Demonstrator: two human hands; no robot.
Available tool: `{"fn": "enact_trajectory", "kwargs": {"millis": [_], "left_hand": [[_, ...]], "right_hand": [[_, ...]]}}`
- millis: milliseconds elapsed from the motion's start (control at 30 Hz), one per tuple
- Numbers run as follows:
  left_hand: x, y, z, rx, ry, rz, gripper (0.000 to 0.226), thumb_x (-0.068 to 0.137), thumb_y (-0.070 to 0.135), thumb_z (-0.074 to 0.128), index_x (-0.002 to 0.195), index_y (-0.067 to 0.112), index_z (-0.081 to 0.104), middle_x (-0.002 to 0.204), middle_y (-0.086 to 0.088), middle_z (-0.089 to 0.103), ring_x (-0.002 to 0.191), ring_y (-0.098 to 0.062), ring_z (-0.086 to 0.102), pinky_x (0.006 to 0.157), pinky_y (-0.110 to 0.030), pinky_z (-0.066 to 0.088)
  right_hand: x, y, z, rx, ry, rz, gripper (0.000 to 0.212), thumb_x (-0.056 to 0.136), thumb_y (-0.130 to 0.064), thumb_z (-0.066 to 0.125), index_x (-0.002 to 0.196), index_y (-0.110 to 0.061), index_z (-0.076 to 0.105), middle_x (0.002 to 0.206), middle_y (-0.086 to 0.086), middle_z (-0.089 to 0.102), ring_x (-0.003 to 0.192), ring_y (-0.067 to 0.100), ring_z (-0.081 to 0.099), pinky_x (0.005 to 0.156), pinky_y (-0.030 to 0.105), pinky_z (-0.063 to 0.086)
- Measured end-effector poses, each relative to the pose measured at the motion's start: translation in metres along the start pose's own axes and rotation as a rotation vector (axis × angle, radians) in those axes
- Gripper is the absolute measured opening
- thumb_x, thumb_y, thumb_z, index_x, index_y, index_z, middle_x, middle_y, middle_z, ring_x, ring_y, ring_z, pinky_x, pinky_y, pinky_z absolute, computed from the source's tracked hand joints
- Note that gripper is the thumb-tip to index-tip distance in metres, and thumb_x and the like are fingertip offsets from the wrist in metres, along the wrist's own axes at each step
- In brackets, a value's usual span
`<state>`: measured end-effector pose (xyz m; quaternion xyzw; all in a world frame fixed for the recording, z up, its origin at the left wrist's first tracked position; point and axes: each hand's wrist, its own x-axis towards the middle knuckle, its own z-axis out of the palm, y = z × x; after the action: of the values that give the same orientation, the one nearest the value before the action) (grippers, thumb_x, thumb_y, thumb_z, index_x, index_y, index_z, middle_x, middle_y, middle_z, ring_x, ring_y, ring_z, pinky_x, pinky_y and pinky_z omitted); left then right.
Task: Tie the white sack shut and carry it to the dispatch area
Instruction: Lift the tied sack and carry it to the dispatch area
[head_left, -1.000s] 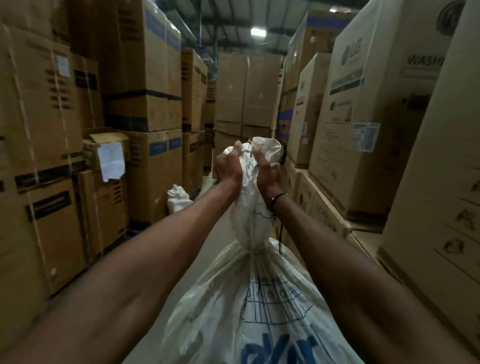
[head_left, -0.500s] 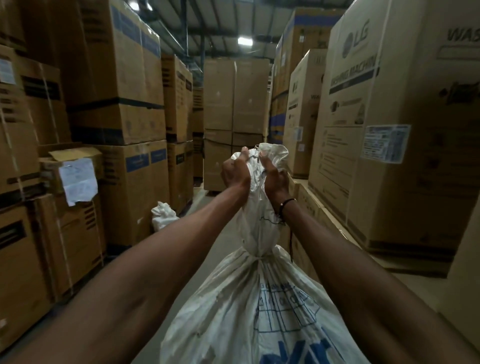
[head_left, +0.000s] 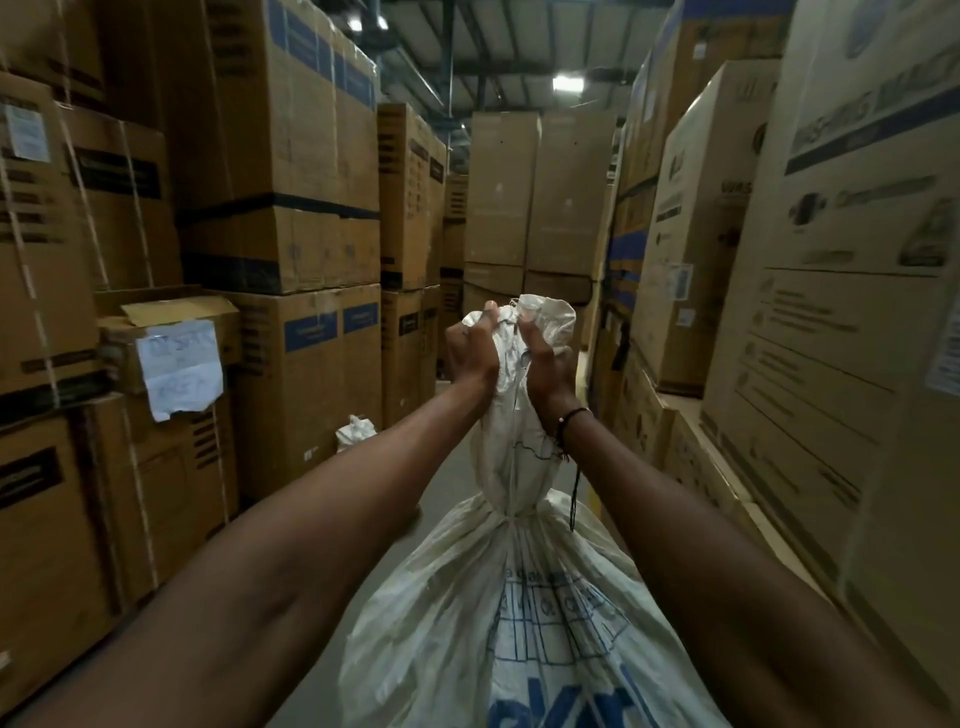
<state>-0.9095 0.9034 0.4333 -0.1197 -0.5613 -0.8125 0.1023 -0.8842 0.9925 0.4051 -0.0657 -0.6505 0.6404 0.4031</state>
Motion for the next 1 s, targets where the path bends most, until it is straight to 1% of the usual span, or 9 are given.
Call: {"fn": "enact_trajectory", "kwargs": {"millis": [67,167,333,467,633,700,833,933,1000], "left_hand": [[0.035,-0.021,0.011,0.009,0.016,-0.002,0.043,0.097,0.030,0.067,0.057,0.016,0.060,0.062,0.001,0.063,0.057,-0.013,0.055,0.058,-0.028,0.040],[0.089,-0.056,0.028,-0.012,0.020,0.000,0.038,0.095,0.030,0.068,0.061,0.015,0.062,0.067,-0.004,0.065,0.065,-0.017,0.057,0.064,-0.032,0.042],[0.180,-0.104,0.057,-0.010,-0.010,0.011,0.034,0.098,0.027,0.065,0.069,0.009,0.066,0.070,-0.007,0.065,0.065,-0.017,0.056,0.061,-0.031,0.040],[0.262,-0.139,0.077,-0.023,-0.014,-0.001,0.040,0.096,0.027,0.067,0.059,0.015,0.060,0.062,0.000,0.062,0.061,-0.016,0.054,0.062,-0.031,0.040],[0.350,-0.182,0.086,0.024,0.032,-0.003,0.044,0.097,0.028,0.067,0.056,0.018,0.056,0.060,0.001,0.059,0.058,-0.015,0.051,0.061,-0.031,0.037],[0.386,-0.203,0.083,0.067,0.056,0.008,0.048,0.097,0.029,0.067,0.052,0.019,0.054,0.057,0.003,0.058,0.057,-0.014,0.050,0.060,-0.031,0.037],[0.452,-0.253,0.066,0.108,0.133,0.003,0.040,0.098,0.030,0.066,0.062,0.012,0.061,0.065,-0.002,0.062,0.063,-0.016,0.054,0.061,-0.031,0.038],[0.498,-0.289,0.049,0.140,0.212,-0.004,0.038,0.098,0.031,0.066,0.065,0.012,0.061,0.070,-0.003,0.063,0.067,-0.016,0.055,0.061,-0.031,0.038],[0.525,-0.310,0.035,0.172,0.292,-0.014,0.040,0.096,0.034,0.067,0.061,0.015,0.063,0.070,0.000,0.067,0.069,-0.017,0.059,0.063,-0.033,0.041]], "right_hand": [[0.033,0.020,0.009,0.012,-0.004,-0.012,0.037,0.083,-0.063,0.077,0.064,-0.032,0.077,0.074,-0.007,0.075,0.078,0.018,0.070,0.080,0.050,0.059],[0.086,0.059,0.021,0.009,-0.016,0.010,0.043,0.094,-0.050,0.077,0.059,-0.027,0.067,0.062,-0.014,0.064,0.063,0.007,0.056,0.068,0.034,0.046],[0.172,0.112,0.049,0.016,-0.004,0.073,0.047,0.078,-0.069,0.075,0.063,-0.024,0.073,0.064,-0.012,0.069,0.067,0.011,0.060,0.073,0.037,0.048],[0.240,0.148,0.078,-0.001,-0.004,0.087,0.056,0.064,-0.079,0.072,0.066,-0.023,0.077,0.069,-0.007,0.072,0.072,0.015,0.064,0.076,0.044,0.053],[0.313,0.200,0.122,0.066,-0.030,0.089,0.045,0.080,-0.061,0.080,0.095,-0.019,0.085,0.091,-0.001,0.081,0.086,0.015,0.072,0.082,0.038,0.057],[0.341,0.227,0.144,0.070,-0.043,0.092,0.039,0.081,-0.058,0.080,0.091,-0.021,0.084,0.091,-0.004,0.082,0.087,0.012,0.074,0.084,0.038,0.059],[0.389,0.293,0.188,0.076,-0.137,0.126,0.028,0.095,-0.048,0.077,0.091,-0.020,0.081,0.079,-0.009,0.076,0.070,0.004,0.067,0.070,0.026,0.053],[0.421,0.346,0.227,0.121,-0.212,0.158,0.031,0.096,-0.047,0.077,0.101,-0.016,0.084,0.090,-0.005,0.080,0.084,0.011,0.074,0.078,0.031,0.057],[0.439,0.374,0.256,0.142,-0.291,0.181,0.033,0.091,-0.055,0.078,0.098,-0.023,0.084,0.097,-0.004,0.083,0.099,0.017,0.077,0.091,0.038,0.061]]}}
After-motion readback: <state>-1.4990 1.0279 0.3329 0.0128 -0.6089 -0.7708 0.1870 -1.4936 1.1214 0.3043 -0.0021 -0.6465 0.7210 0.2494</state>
